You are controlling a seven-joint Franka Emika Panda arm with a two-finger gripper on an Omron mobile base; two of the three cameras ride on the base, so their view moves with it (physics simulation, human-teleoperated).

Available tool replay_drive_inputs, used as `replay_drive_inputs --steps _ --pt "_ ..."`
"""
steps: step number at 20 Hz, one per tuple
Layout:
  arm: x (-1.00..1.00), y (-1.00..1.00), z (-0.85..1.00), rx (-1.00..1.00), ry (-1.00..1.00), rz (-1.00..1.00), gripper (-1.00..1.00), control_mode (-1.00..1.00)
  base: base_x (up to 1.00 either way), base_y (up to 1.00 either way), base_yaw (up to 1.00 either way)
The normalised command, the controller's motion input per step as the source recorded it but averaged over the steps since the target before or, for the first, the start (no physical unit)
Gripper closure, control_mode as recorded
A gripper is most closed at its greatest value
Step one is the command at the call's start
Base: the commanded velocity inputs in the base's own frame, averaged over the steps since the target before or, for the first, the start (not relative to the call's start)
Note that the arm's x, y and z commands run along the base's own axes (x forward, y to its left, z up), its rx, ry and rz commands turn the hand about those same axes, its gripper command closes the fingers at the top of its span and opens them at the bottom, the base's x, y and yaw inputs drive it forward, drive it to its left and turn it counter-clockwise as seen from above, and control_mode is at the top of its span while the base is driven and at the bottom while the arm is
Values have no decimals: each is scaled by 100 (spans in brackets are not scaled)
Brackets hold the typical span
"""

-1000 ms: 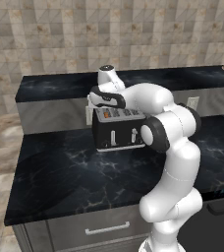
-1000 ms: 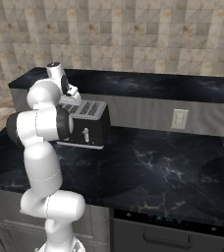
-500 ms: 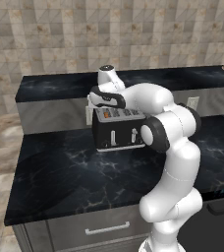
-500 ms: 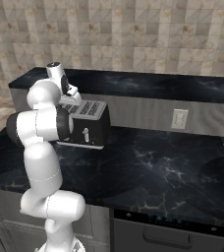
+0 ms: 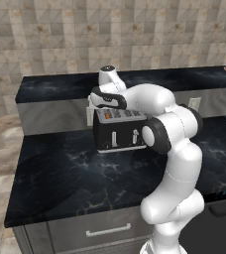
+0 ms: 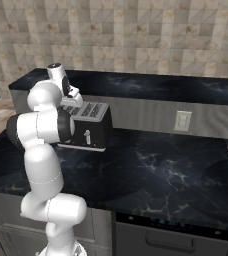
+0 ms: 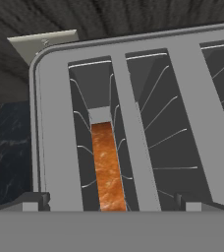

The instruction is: Start the toaster. Once the lever pops up, take the bread to the plate on the dining counter.

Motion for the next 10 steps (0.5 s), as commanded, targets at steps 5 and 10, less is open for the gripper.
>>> replay_drive_inputs --steps 5,10 --pt "0 0 0 0 0 0 -100 -100 0 0 0" --pt "0 0 0 0 0 0 -100 -100 0 0 0"
